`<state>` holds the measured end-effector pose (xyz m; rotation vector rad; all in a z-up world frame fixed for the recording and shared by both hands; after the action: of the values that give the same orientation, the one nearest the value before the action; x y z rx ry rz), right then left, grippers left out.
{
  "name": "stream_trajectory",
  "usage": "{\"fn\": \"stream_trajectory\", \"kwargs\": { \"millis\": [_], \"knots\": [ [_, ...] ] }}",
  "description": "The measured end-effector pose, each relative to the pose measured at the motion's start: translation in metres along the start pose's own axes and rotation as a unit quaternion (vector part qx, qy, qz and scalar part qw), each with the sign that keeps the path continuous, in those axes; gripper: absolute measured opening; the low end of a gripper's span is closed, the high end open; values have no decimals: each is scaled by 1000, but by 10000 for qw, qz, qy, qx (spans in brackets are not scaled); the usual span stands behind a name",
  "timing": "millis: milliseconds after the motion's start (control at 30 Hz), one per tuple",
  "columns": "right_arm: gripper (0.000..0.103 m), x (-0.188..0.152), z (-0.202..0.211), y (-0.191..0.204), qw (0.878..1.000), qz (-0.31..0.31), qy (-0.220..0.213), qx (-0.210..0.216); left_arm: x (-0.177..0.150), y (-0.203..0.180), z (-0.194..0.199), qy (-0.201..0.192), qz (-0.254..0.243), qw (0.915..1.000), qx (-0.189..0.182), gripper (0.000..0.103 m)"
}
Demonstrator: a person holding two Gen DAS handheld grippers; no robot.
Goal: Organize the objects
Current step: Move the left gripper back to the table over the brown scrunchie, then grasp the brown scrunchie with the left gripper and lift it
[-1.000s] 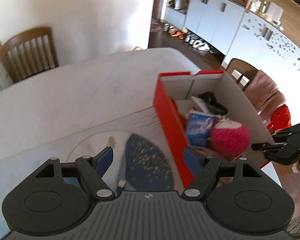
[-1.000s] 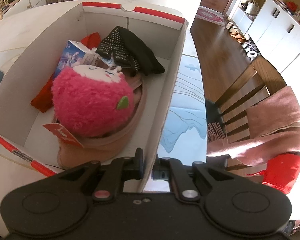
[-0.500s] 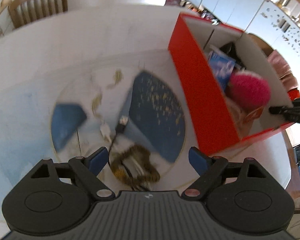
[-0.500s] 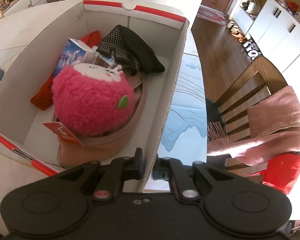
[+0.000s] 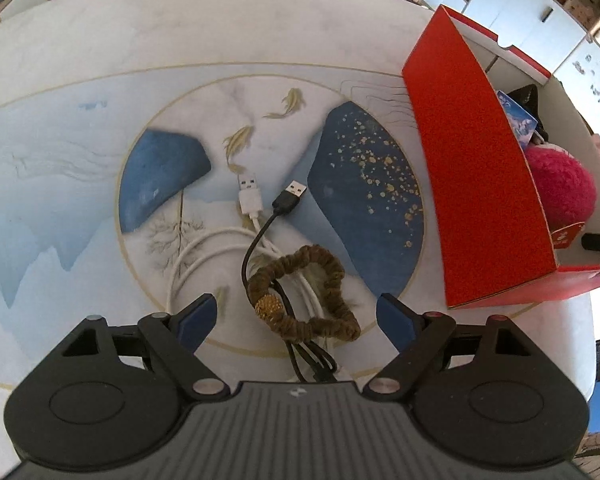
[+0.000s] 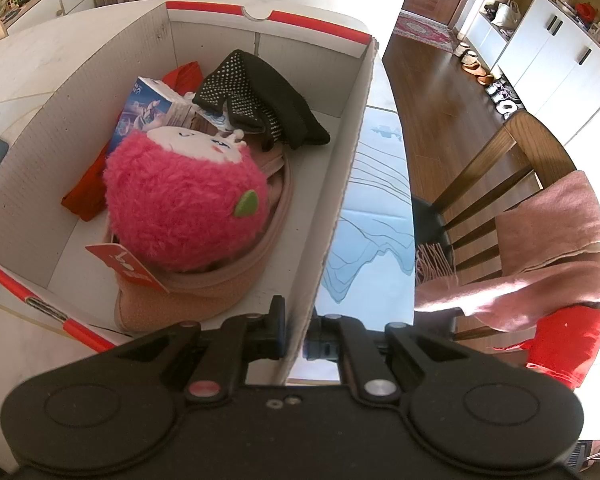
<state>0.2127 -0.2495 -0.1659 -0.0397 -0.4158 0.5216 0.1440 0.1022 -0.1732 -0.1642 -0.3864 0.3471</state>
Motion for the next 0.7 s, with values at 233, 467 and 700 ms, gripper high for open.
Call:
{"fn": "stream_trajectory", "kwargs": {
  "millis": [233, 467, 700],
  "knots": [
    [7, 0, 0, 0, 10000, -4, -4, 2, -2, 3, -1, 23, 269, 9996, -108, 51],
    [7, 0, 0, 0, 10000, -6, -5, 0, 0, 6, 3, -72, 385, 9992, -49, 21],
    [7, 0, 0, 0, 10000, -5, -9, 0, 1, -1, 11, -258, 70, 9996, -68, 13]
  ]
}}
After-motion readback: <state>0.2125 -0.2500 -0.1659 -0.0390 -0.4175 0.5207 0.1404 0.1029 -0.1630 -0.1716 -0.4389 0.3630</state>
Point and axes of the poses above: each gripper's, at about its wrist camera, not at the fingertips, and z roughly against the way its jaws point, y to its left, x to its top, the point moved 5 cm from there along -z, roughly the way its jaws point, and after that the axes turned 5 degrees about z, right-handed, at the moved point
